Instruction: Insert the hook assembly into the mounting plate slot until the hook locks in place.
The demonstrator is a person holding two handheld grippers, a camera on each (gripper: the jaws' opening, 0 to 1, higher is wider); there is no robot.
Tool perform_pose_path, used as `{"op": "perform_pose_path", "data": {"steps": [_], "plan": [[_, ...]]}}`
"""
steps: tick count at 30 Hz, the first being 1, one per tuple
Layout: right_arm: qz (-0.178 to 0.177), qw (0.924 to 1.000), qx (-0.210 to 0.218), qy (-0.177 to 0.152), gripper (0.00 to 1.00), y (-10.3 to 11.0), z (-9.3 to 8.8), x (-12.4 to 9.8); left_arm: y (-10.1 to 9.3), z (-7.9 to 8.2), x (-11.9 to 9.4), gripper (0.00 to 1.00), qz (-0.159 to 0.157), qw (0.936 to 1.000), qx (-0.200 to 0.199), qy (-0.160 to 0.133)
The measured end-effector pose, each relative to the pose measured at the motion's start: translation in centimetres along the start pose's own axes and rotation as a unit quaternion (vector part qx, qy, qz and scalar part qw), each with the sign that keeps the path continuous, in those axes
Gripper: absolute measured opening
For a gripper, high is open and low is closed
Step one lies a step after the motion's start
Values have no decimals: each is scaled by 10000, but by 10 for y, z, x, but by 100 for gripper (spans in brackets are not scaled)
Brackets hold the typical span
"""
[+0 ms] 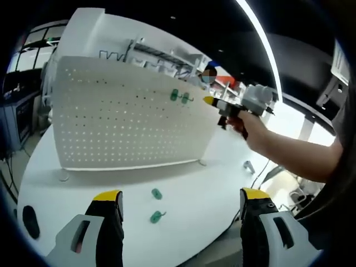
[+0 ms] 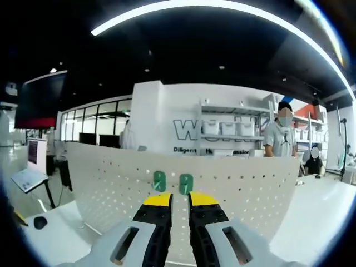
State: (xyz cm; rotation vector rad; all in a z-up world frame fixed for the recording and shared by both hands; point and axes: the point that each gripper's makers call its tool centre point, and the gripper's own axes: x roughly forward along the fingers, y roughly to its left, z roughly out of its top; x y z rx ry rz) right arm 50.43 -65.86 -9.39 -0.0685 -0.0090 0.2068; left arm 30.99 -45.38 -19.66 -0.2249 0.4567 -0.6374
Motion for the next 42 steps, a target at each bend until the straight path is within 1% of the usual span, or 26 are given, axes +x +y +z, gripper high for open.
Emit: {"op": "perform_pose_path", "data": {"steps": [6,10,13,16,20,24,26,27,30,35,42], "plan": [[199,9997,-66,93,10,15,-10,-13,-2,0,-2,88,-25,10000,36,6],[285,9993,44,220,10,24,-23,-21,-2,-1,-3,88,-30,10000,48,11],[411,9986,79,311,11,33,-31,-29,-2,-1,-5,88,-30,10000,63,15],[524,9978,36,394,11,41,-39,-38,-2,-2,-7,88,-29,10000,67,21],[609,9966,147,540,11,52,-53,-53,-2,-3,-8,88,-25,10000,69,37],[740,9948,160,686,11,64,-66,-67,-3,-4,-8,88,-26,10000,75,35],[830,9933,170,781,12,70,-77,-77,-5,-4,-8,88,-40,9999,100,50],[945,9914,193,883,12,74,-86,-82,-6,-3,-7,87,-45,9999,106,50],[979,9896,252,1023,12,76,-99,-93,-9,-2,-7,87,-71,9999,122,21],[1142,9871,165,1114,12,83,-108,-113,-10,-5,-8,88,-82,9998,148,59],[1291,9830,224,1287,13,93,-122,-137,-10,-6,-11,88,-57,9998,163,64]]}}
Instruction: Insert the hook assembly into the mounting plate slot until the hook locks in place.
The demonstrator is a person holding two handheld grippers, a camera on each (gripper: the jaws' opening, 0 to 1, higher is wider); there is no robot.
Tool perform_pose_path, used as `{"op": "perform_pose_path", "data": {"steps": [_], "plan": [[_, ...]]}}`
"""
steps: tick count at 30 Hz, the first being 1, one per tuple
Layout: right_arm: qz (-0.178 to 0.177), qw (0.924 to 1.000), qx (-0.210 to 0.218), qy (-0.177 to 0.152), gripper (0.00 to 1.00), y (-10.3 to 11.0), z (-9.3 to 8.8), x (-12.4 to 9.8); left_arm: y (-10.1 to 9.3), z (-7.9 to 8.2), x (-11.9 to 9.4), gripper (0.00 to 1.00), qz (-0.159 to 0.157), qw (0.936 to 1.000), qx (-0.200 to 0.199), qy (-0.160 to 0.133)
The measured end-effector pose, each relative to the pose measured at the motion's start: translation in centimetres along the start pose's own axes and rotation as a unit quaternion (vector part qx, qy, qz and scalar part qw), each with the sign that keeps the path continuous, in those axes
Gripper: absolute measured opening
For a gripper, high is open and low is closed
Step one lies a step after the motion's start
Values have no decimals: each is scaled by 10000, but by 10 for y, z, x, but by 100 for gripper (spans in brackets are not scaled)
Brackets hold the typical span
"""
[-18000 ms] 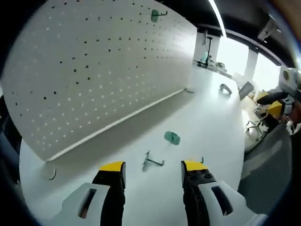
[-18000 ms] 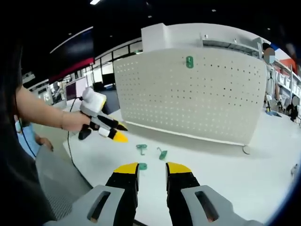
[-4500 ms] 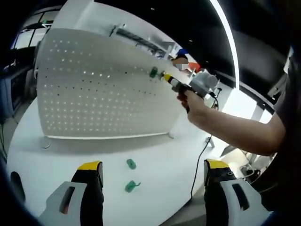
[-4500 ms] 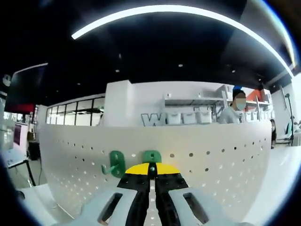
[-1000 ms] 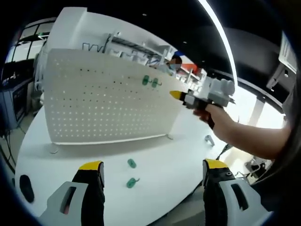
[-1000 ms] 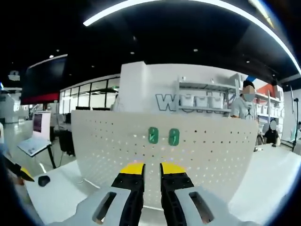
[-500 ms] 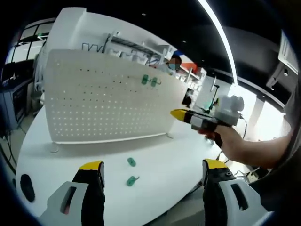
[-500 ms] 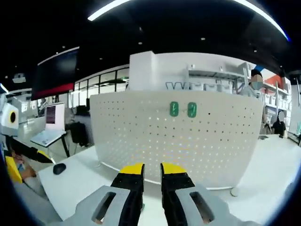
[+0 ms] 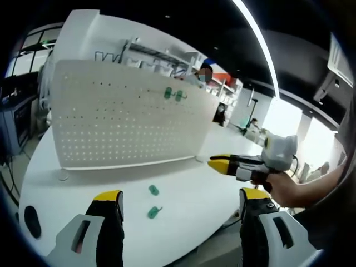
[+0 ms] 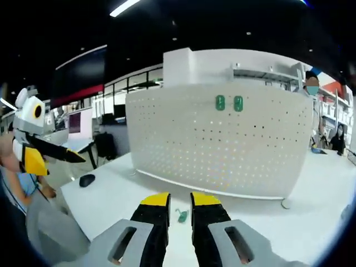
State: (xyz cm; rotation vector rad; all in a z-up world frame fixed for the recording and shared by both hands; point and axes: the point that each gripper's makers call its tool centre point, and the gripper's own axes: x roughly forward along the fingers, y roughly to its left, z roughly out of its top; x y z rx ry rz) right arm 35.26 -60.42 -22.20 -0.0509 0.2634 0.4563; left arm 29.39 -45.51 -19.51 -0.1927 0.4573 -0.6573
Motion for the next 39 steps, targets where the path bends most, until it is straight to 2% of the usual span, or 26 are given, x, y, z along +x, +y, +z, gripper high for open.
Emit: {"op": "perform_pose_path", "data": {"steps": [12,18,25,28,31,34,39], "plan": [[283,9995,39,138,16,24,-13,-21,-1,-1,-5,87,30,10000,47,-1],[452,9984,71,322,16,40,-30,-34,1,-6,-10,87,82,10000,38,37],[535,9973,253,431,16,45,-43,-45,4,-13,-13,87,134,9999,-14,93],[542,9971,363,389,18,45,-42,-49,5,-15,-13,87,144,9998,-17,120],[550,9966,579,197,22,43,-33,-51,7,-15,-14,86,178,9998,-39,93],[565,9968,500,253,22,44,-33,-49,9,-17,-16,87,208,9997,-122,64],[651,9958,531,370,23,49,-39,-48,14,-25,-17,85,276,9993,-145,221]]}}
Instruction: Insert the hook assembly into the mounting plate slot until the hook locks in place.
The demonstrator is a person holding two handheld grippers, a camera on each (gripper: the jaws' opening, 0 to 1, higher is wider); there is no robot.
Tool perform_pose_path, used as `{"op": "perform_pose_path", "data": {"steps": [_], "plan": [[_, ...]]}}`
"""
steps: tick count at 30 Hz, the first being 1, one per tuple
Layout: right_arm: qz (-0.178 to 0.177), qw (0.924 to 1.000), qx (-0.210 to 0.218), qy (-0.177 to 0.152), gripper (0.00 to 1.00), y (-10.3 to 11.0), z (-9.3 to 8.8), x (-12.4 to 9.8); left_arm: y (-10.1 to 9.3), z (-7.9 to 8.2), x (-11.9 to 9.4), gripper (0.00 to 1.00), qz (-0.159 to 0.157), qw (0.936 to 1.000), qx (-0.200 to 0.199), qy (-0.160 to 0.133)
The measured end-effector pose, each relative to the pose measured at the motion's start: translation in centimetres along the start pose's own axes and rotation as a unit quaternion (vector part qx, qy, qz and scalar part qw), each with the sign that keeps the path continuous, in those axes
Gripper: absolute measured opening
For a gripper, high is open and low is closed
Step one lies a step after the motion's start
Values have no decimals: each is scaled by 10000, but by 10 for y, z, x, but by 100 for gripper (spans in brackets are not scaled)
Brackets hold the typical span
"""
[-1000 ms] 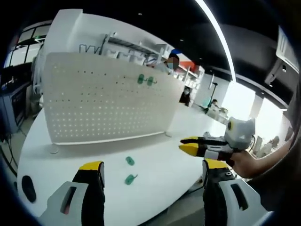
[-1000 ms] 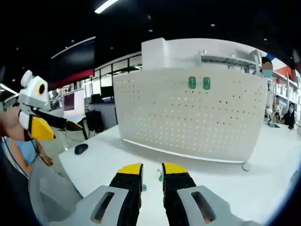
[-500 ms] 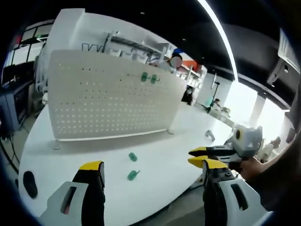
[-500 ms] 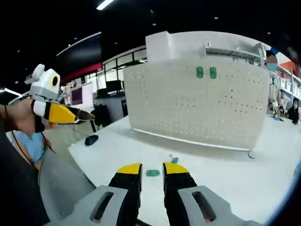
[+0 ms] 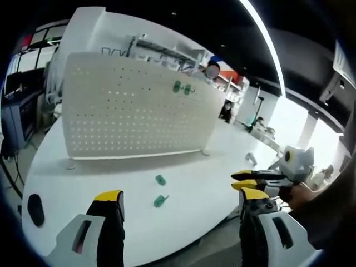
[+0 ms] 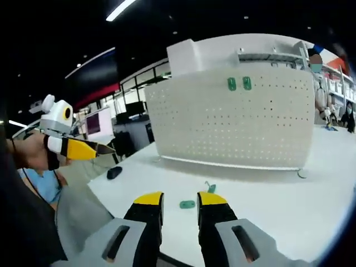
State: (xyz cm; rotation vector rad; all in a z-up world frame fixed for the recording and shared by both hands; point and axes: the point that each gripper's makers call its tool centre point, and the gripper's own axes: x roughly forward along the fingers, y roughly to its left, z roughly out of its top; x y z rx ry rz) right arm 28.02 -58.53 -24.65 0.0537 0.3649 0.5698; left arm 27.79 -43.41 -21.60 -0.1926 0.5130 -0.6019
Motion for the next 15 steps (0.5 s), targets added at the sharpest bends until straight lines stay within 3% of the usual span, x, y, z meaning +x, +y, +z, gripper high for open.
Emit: {"op": "perform_pose_path", "data": {"steps": [10,15], "plan": [[149,9994,57,309,24,3,-16,6,13,1,-1,89,122,9999,-84,-50],[147,9987,108,469,26,-3,-25,10,19,-8,2,89,169,9998,12,121]]}}
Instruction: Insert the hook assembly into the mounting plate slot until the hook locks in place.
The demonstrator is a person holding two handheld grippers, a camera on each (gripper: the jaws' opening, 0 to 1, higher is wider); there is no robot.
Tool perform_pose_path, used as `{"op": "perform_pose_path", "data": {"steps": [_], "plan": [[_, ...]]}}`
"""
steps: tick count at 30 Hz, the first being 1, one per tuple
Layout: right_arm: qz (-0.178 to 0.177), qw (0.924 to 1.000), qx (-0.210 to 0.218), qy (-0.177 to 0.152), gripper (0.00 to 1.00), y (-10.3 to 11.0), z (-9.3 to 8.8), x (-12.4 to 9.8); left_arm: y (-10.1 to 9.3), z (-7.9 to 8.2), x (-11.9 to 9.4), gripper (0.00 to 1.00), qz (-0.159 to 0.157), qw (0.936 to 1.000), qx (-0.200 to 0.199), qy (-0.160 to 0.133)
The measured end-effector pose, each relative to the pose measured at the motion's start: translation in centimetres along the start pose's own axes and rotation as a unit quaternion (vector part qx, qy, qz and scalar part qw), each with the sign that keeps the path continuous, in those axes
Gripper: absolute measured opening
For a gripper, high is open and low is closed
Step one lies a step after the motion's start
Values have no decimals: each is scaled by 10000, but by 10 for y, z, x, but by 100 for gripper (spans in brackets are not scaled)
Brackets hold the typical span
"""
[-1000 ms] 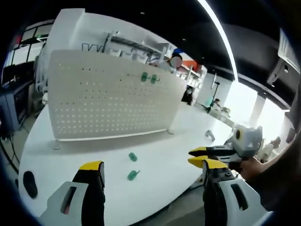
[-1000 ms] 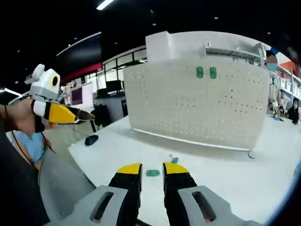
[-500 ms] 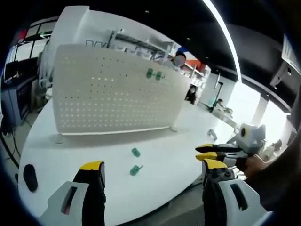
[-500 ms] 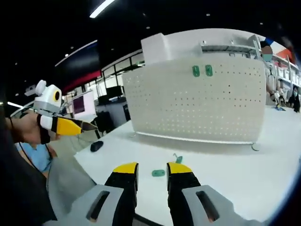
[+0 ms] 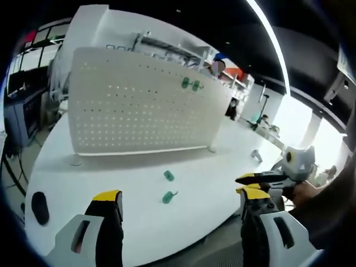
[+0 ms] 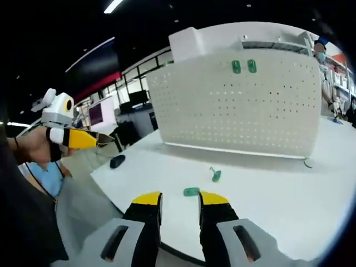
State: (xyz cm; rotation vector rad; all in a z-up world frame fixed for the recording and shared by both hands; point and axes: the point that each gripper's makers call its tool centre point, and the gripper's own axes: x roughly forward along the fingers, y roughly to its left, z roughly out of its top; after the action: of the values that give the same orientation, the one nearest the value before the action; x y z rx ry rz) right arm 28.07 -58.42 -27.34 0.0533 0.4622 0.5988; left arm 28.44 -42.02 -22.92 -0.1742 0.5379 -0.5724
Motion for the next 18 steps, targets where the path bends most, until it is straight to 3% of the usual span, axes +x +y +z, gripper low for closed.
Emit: {"op": "perform_pose_path", "data": {"steps": [8,14,18], "plan": [[4,9995,18,329,27,-6,-14,4,-1,-8,6,89,-42,9999,-146,73],[73,9992,-39,384,27,-8,-13,14,2,-15,9,89,-31,9997,-171,176],[191,9985,-80,502,27,-6,-17,23,2,-27,12,88,-141,9985,-289,445]]}}
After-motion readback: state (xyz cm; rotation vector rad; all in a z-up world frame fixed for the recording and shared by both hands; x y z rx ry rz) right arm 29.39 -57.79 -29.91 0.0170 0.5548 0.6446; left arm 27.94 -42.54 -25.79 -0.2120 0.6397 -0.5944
